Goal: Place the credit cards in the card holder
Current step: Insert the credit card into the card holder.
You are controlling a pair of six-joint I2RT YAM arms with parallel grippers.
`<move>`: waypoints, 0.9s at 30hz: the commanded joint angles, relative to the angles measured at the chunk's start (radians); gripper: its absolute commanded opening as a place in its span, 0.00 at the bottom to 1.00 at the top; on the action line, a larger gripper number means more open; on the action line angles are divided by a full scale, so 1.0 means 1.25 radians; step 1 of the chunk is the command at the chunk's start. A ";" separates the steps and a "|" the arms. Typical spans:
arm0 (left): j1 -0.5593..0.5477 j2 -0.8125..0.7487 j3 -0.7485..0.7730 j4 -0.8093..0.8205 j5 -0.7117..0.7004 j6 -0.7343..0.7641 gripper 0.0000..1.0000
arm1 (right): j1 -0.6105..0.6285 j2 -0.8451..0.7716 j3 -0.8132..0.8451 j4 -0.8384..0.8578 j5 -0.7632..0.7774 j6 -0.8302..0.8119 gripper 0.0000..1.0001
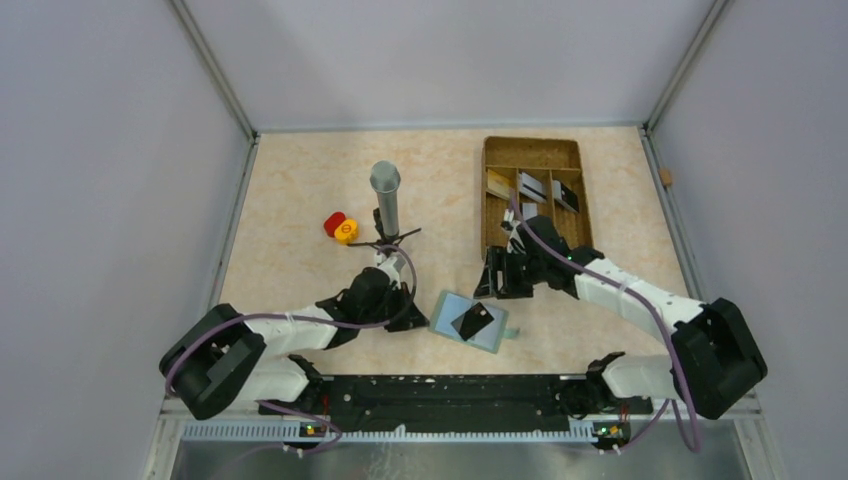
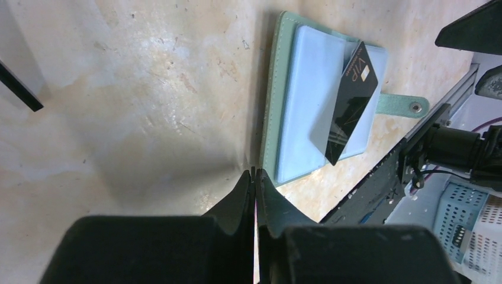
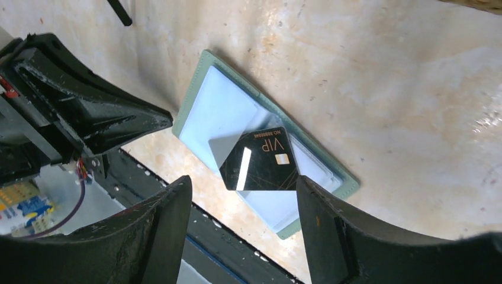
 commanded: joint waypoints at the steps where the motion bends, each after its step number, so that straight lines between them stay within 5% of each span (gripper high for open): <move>1: -0.006 -0.032 0.000 0.036 -0.013 -0.011 0.07 | 0.016 -0.069 -0.006 -0.062 0.096 0.052 0.64; 11: -0.006 -0.070 0.042 -0.048 -0.065 0.035 0.33 | 0.076 -0.238 -0.192 0.054 0.125 0.329 0.54; 27: -0.006 0.052 0.129 -0.040 -0.073 0.085 0.35 | 0.101 -0.130 -0.205 0.139 0.155 0.336 0.42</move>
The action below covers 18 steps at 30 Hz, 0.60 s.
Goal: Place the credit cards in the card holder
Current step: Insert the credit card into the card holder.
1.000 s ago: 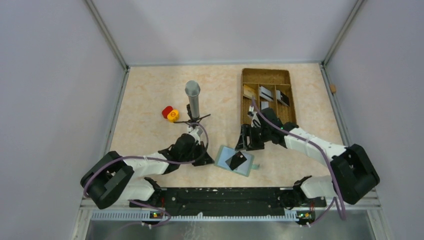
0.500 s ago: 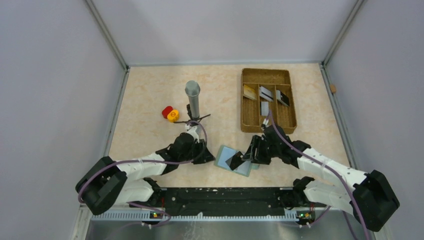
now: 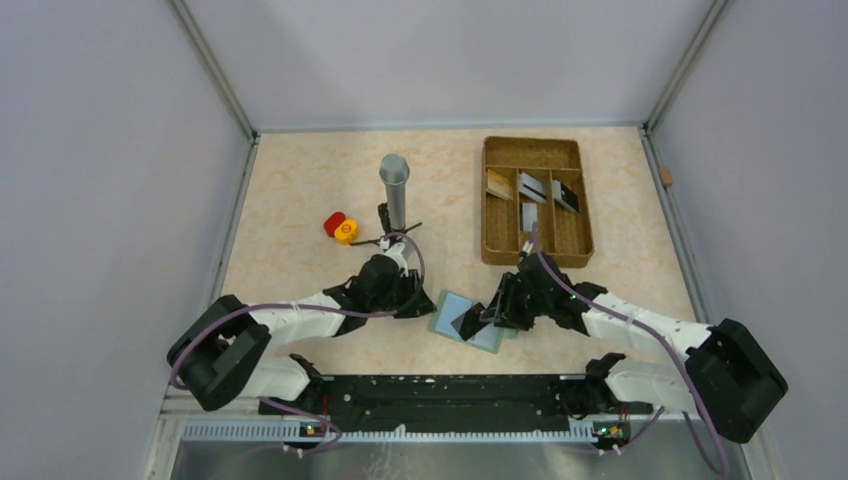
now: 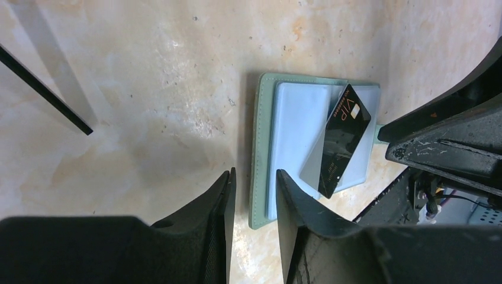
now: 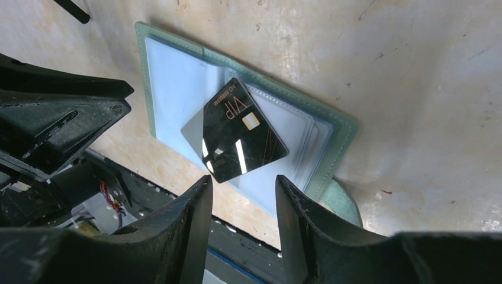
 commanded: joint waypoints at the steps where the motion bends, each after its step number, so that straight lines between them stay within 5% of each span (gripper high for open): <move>1: -0.003 0.030 0.041 0.015 -0.018 0.028 0.35 | 0.011 0.021 0.013 0.033 0.028 -0.002 0.42; 18: -0.003 0.092 0.067 0.040 -0.034 0.049 0.32 | 0.010 0.158 0.088 0.050 0.090 -0.084 0.40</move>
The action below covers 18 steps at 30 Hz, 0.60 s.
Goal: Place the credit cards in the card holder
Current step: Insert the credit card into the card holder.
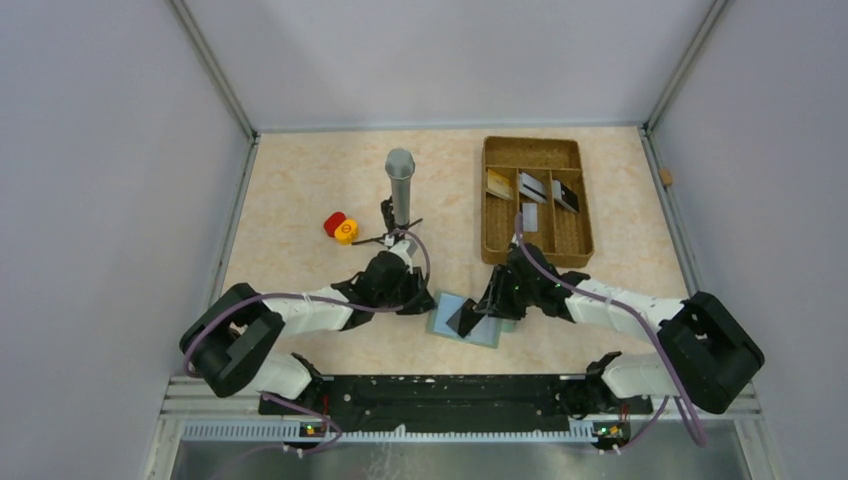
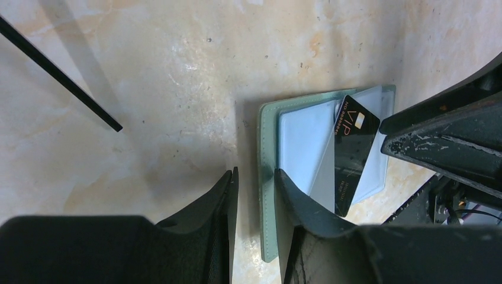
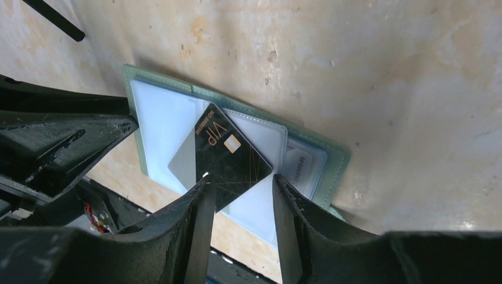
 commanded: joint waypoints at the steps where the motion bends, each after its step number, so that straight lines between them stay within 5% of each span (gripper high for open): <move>1: -0.003 0.020 0.030 0.037 -0.004 0.023 0.32 | 0.010 0.032 0.041 -0.007 0.057 -0.047 0.40; 18: -0.003 0.047 0.030 0.082 0.020 0.003 0.26 | 0.015 0.095 0.068 0.071 0.035 -0.063 0.37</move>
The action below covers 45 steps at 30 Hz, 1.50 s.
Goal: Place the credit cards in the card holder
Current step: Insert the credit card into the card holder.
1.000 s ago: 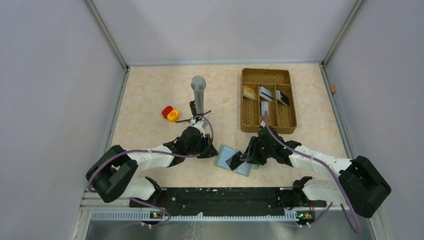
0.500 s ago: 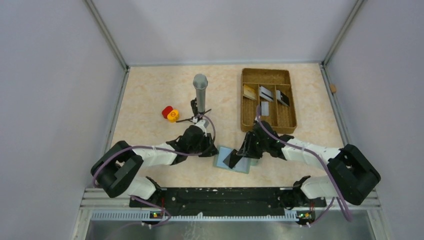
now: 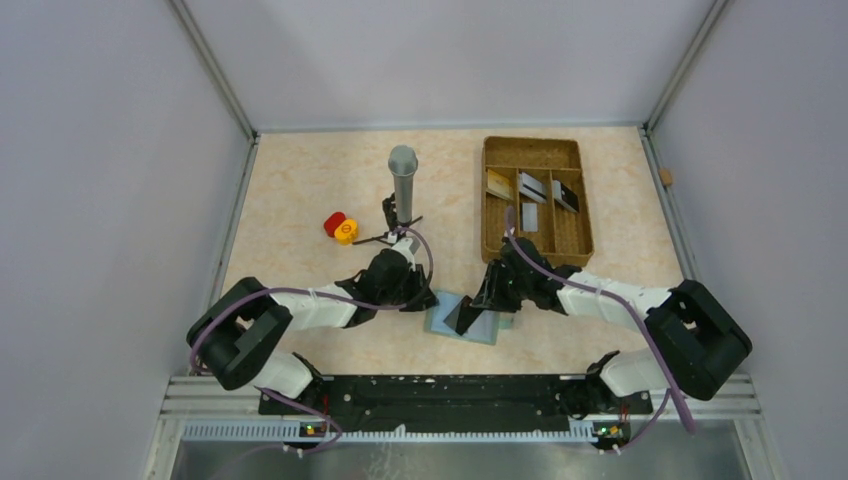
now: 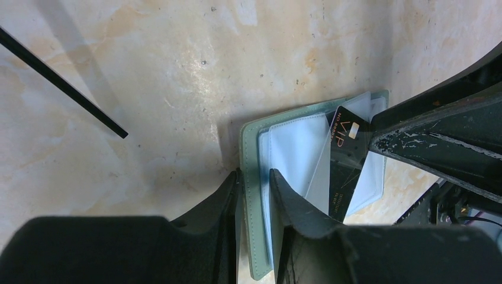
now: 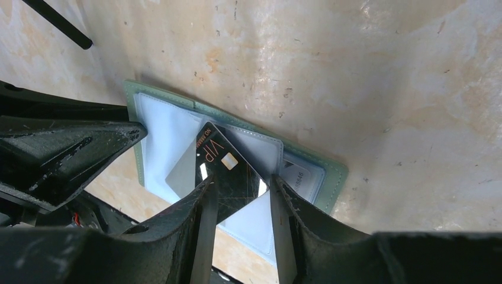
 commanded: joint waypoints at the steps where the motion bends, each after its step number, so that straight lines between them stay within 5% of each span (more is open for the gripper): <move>1: -0.004 0.002 0.009 0.047 0.020 -0.011 0.25 | 0.014 0.022 0.010 0.056 0.016 -0.005 0.36; 20: -0.004 0.007 -0.006 0.077 0.026 -0.038 0.00 | 0.037 0.042 -0.047 0.238 -0.028 0.071 0.31; 45: -0.004 -0.008 -0.020 0.057 -0.018 -0.061 0.00 | 0.064 -0.034 -0.096 0.261 -0.001 0.122 0.23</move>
